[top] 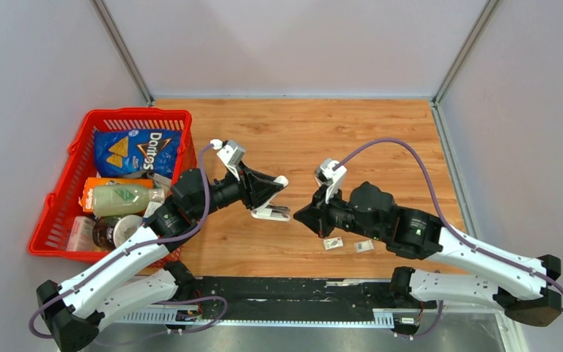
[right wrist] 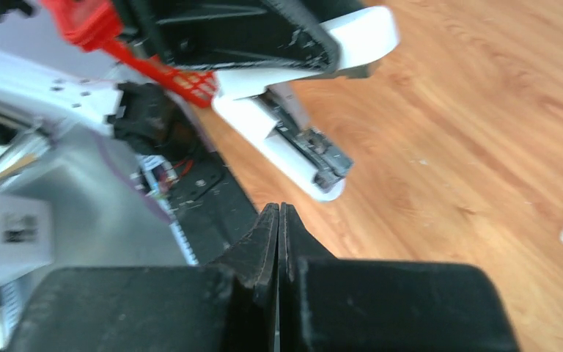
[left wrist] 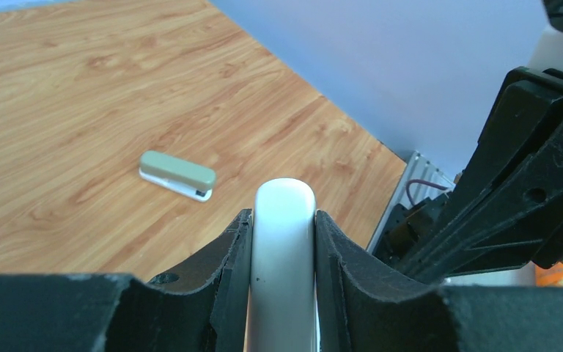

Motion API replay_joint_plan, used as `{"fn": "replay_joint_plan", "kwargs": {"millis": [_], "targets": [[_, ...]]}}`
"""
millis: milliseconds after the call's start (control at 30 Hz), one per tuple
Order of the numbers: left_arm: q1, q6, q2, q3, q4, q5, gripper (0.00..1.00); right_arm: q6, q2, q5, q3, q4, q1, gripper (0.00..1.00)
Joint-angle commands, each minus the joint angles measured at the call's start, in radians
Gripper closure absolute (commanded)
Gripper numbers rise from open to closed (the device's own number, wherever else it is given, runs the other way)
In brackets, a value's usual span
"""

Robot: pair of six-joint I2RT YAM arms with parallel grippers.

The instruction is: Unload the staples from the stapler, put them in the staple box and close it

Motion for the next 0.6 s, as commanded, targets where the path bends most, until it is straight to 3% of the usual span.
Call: {"fn": "replay_joint_plan", "kwargs": {"millis": [0, 333, 567], "targets": [[0.000, 0.001, -0.017, 0.049, -0.024, -0.111, 1.00, -0.087, 0.074, 0.205, 0.067, 0.002, -0.009, 1.00], [0.000, -0.079, -0.027, 0.064, -0.101, -0.234, 1.00, -0.130, 0.209, 0.128, 0.044, 0.243, -0.104, 1.00], [0.000, -0.110, -0.016, 0.051, -0.110, -0.266, 1.00, -0.102, 0.292, -0.007, -0.002, 0.399, -0.153, 1.00]]}}
